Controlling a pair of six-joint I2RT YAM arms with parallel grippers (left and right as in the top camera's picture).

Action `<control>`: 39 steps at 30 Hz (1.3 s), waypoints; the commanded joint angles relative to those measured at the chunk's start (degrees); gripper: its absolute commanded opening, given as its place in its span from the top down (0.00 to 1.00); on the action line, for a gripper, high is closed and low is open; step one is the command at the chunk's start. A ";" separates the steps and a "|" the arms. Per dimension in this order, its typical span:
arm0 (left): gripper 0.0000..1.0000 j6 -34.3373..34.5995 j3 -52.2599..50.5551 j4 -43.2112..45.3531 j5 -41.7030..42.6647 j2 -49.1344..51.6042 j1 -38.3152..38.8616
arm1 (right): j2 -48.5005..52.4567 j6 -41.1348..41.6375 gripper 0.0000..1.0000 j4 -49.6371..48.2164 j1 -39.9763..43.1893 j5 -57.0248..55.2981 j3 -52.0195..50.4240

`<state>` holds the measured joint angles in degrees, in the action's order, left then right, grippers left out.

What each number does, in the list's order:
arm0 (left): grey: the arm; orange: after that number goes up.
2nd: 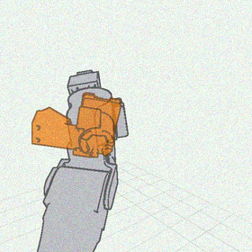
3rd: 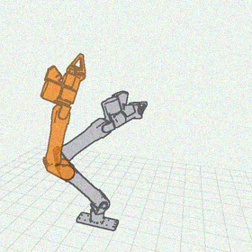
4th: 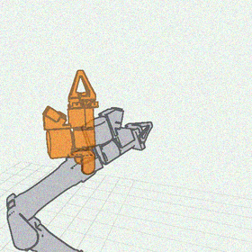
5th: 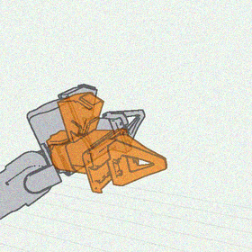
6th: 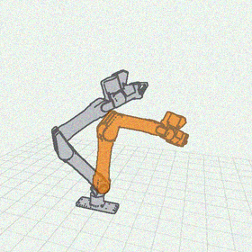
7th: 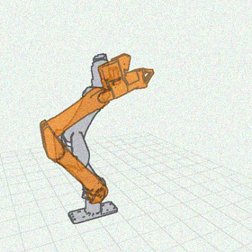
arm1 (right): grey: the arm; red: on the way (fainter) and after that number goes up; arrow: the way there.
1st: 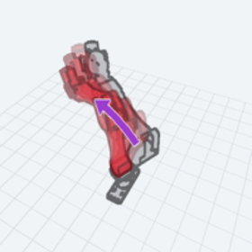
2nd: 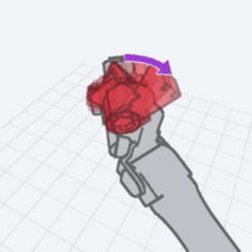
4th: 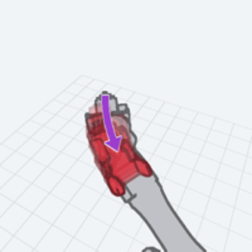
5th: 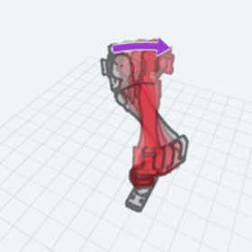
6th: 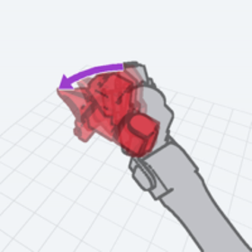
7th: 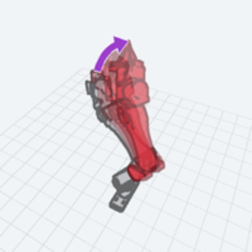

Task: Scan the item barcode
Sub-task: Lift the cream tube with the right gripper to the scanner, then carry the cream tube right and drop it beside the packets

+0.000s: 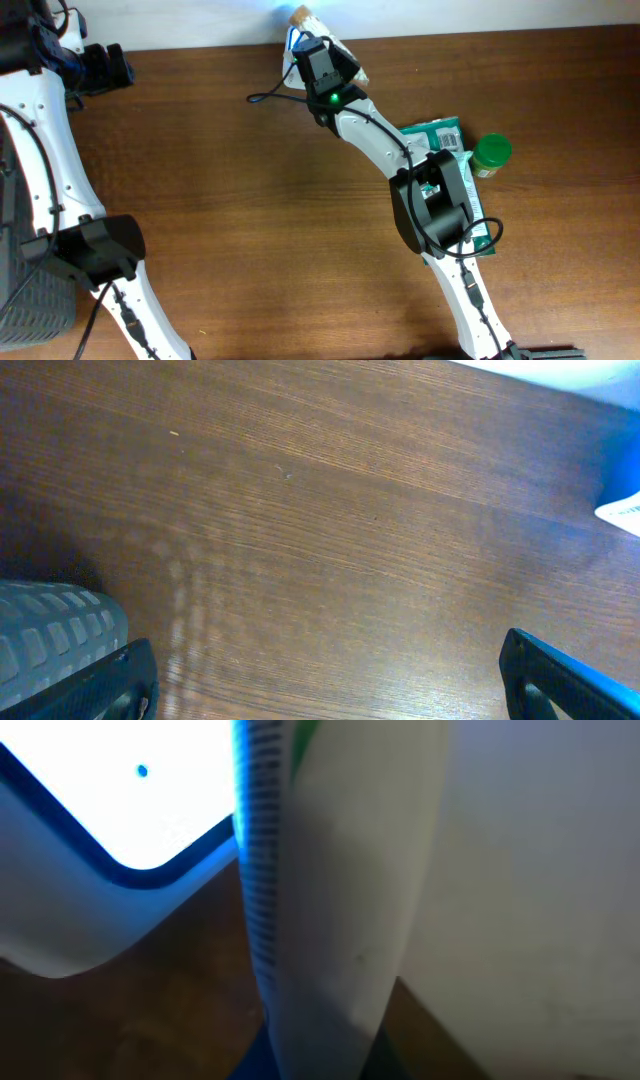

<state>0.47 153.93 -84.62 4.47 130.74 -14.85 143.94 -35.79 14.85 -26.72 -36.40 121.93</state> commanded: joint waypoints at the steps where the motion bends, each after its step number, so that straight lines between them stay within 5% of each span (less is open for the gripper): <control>1: 0.00 0.55 -0.35 0.07 0.63 -0.46 0.15 | -10.10 10.60 0.96 3.82 -0.22 5.27 1.31; 6: 0.01 0.55 -0.35 0.09 0.63 -0.46 0.15 | -23.85 26.86 0.96 16.44 -0.15 19.08 1.31; 10: 0.01 0.55 -0.35 0.07 0.63 -0.46 0.15 | -34.91 38.84 0.96 37.73 2.05 30.56 1.31; 13: 0.01 0.55 -0.35 0.09 0.63 -0.46 0.15 | -37.83 39.95 0.96 54.01 6.64 44.17 1.31; 16: 0.01 0.55 -0.35 0.07 0.63 -0.46 0.15 | -35.47 39.95 0.96 65.57 9.66 45.90 -1.27; 25: 0.01 0.55 -0.35 0.09 0.63 -0.46 0.15 | -33.55 42.51 0.96 50.86 12.96 41.31 -36.76; 26: 0.01 0.55 -0.35 0.07 0.63 -0.46 0.15 | -33.55 42.51 0.90 50.38 13.79 41.31 -38.05; 27: 0.01 0.55 -0.35 0.07 0.63 -0.46 0.15 | -33.55 42.49 0.65 50.47 14.49 41.33 -38.23; 29: 0.01 0.57 -0.35 0.07 0.63 -0.46 0.15 | -34.53 41.62 0.34 51.17 14.78 41.33 -35.06; 35: 0.01 0.55 -0.35 0.07 0.63 -0.46 0.15 | -42.77 41.66 0.25 61.57 14.73 41.33 -13.46; 37: 0.01 0.55 -0.35 0.09 0.63 -0.46 0.17 | -47.17 41.70 0.01 67.30 14.73 41.35 -4.17; 39: 0.01 0.55 -0.35 0.09 0.63 -0.46 -0.22 | -51.56 41.90 0.02 70.12 14.73 42.21 1.92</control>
<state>0.47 153.77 -84.62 4.47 130.74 -14.85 97.47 5.82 83.77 -11.92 5.30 118.19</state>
